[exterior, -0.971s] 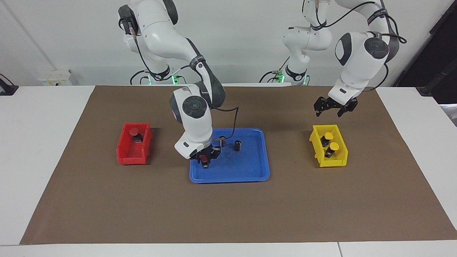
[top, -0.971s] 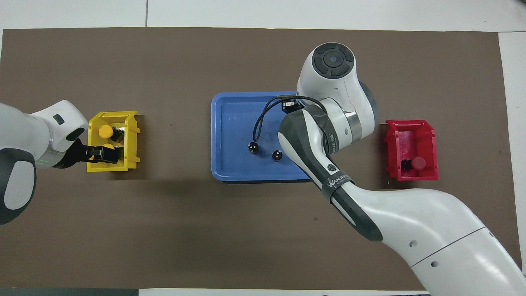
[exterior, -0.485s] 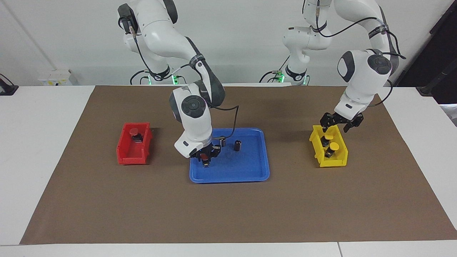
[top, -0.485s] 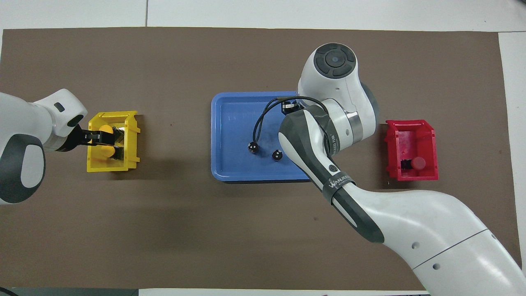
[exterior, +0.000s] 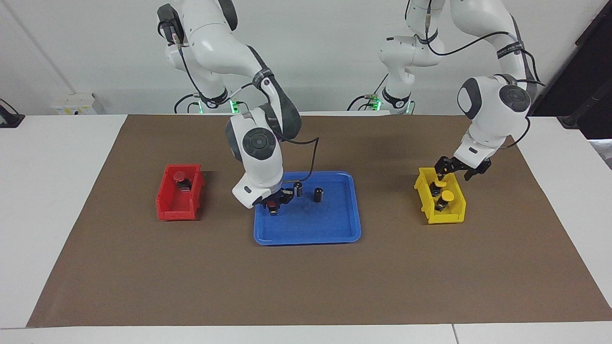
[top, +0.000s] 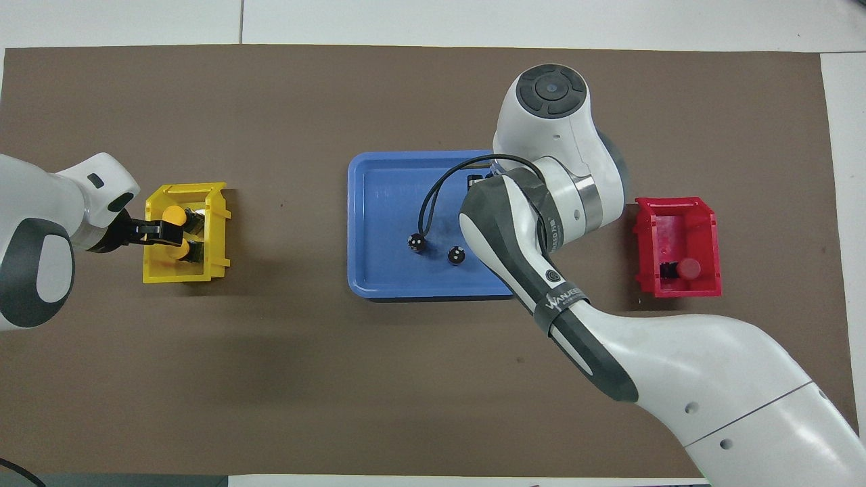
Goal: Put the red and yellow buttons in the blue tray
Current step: 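Release the red button in the tray while the left gripper grasps a yellow button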
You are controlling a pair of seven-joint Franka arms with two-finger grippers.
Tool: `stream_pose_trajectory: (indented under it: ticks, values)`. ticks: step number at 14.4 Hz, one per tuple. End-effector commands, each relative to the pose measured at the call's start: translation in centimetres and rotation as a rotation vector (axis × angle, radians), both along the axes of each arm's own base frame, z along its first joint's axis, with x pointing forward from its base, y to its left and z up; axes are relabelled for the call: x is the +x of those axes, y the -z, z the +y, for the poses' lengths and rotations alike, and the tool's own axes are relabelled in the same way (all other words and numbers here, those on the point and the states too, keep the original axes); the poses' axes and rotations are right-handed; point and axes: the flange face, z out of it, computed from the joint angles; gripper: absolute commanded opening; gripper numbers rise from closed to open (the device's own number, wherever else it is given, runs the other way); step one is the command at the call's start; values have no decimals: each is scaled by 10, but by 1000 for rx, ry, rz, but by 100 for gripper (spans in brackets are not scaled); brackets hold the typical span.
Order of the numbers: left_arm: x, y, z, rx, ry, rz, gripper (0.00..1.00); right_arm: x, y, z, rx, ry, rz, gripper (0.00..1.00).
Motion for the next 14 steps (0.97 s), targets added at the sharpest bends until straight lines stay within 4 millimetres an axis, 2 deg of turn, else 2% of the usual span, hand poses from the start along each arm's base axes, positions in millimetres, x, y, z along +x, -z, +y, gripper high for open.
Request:
stream_pose_trajectory:
  ticks: [1, 2, 8, 11, 12, 14]
  values:
    - [-9, 8, -9, 8, -7, -4, 84, 0, 9, -9, 25, 34, -1, 31]
    - [-12, 15, -10, 9, -18, 6, 79, 1, 9, -13, 25, 40, -1, 31]
    - [-23, 30, -10, 4, -16, -21, 78, 9, 7, -9, 57, 44, -69, 33]
    - [-19, 39, -11, 6, -17, -24, 78, 11, 11, -8, 61, 45, -82, 52]
    - [-19, 39, -11, 6, -20, -24, 77, 11, 11, -9, 60, 43, -80, 56]
    - [-15, 36, -11, 7, -20, -32, 74, 12, 10, -8, 62, 40, -89, 86]
